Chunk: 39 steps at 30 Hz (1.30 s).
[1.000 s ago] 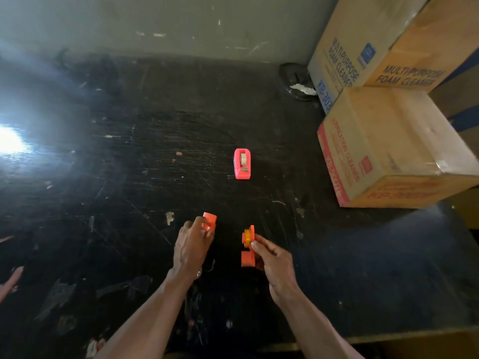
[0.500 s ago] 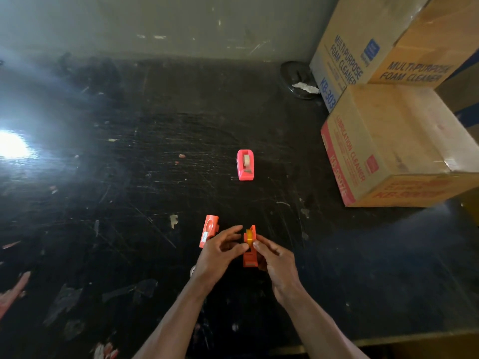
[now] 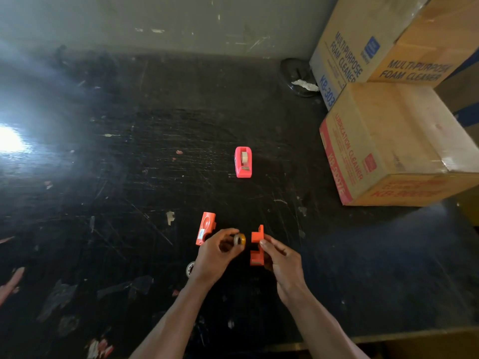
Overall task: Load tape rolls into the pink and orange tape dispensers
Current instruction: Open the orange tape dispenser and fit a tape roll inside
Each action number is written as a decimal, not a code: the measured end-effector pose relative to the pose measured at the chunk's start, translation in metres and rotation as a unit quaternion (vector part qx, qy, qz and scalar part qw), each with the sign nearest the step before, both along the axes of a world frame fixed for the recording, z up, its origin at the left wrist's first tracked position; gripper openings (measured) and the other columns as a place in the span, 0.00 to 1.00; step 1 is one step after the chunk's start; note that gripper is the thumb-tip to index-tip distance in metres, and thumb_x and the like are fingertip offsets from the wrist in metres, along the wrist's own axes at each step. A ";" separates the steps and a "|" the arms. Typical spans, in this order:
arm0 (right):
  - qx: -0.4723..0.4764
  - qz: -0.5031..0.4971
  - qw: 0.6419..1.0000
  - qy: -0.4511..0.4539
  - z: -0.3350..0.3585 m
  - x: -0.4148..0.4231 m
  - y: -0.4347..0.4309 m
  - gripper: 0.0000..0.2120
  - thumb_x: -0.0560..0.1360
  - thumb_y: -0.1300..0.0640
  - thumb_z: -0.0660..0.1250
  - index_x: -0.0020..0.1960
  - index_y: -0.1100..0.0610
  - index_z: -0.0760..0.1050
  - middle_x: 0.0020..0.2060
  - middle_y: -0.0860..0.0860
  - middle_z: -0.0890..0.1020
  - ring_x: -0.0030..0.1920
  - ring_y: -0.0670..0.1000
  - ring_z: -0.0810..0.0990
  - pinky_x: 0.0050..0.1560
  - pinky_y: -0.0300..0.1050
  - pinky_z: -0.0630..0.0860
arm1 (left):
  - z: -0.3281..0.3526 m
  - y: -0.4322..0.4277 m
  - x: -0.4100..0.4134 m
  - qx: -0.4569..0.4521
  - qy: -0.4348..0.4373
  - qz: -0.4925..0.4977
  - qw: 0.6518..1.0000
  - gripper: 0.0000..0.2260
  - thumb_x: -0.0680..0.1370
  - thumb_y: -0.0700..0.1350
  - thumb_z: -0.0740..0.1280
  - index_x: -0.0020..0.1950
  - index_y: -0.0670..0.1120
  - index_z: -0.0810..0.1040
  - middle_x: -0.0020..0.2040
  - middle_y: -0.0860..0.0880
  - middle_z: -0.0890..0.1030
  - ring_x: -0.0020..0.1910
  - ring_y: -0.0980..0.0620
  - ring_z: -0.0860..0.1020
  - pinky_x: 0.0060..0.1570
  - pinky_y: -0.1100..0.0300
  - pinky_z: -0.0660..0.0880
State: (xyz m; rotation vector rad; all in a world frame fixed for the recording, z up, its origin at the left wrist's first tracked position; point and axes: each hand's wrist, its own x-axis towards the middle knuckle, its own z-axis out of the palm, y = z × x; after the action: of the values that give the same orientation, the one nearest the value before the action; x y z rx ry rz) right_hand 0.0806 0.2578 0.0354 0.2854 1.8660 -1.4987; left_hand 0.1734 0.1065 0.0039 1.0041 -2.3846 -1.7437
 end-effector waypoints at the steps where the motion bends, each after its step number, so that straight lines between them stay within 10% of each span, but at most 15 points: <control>1: 0.003 -0.005 1.000 0.002 0.000 -0.001 0.001 0.13 0.77 0.55 0.73 0.61 0.50 0.83 0.54 0.48 0.87 0.55 0.47 0.83 0.52 0.43 0.77 | -0.004 0.000 0.001 -0.056 -0.011 -0.023 0.998 0.19 0.78 0.48 0.72 0.69 0.55 0.75 0.58 0.58 0.80 0.55 0.64 0.79 0.51 0.69 0.76; 10: 0.020 -0.002 1.000 0.013 -0.001 -0.003 0.005 0.16 0.77 0.52 0.73 0.64 0.47 0.81 0.61 0.46 0.84 0.62 0.46 0.79 0.65 0.47 0.72 | -0.023 0.009 -0.008 -0.268 -0.099 -0.130 0.949 0.23 0.79 0.53 0.70 0.73 0.51 0.72 0.64 0.49 0.76 0.63 0.51 0.76 0.57 0.57 0.78; 24: 0.025 0.005 1.000 0.012 -0.003 -0.001 0.006 0.15 0.77 0.52 0.73 0.63 0.46 0.81 0.64 0.46 0.82 0.67 0.48 0.76 0.74 0.56 0.68 | -0.006 0.005 0.047 -0.251 -0.095 -0.001 0.963 0.28 0.77 0.53 0.73 0.75 0.51 0.70 0.70 0.49 0.74 0.65 0.53 0.75 0.60 0.59 0.76; 39: 0.007 0.040 0.999 0.009 -0.010 0.012 0.003 0.12 0.78 0.55 0.72 0.62 0.47 0.82 0.52 0.40 0.82 0.58 0.41 0.78 0.66 0.44 0.72 | -0.013 -0.003 0.092 -0.213 -0.129 0.030 0.968 0.28 0.75 0.48 0.76 0.74 0.51 0.73 0.68 0.50 0.74 0.67 0.50 0.73 0.61 0.59 0.74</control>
State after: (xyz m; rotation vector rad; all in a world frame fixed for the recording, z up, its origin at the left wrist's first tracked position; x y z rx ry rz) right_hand 0.0922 0.2612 0.0250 0.2025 1.8808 -1.4398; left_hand 0.2649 0.1032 -0.0093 1.2741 -2.6764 -1.0582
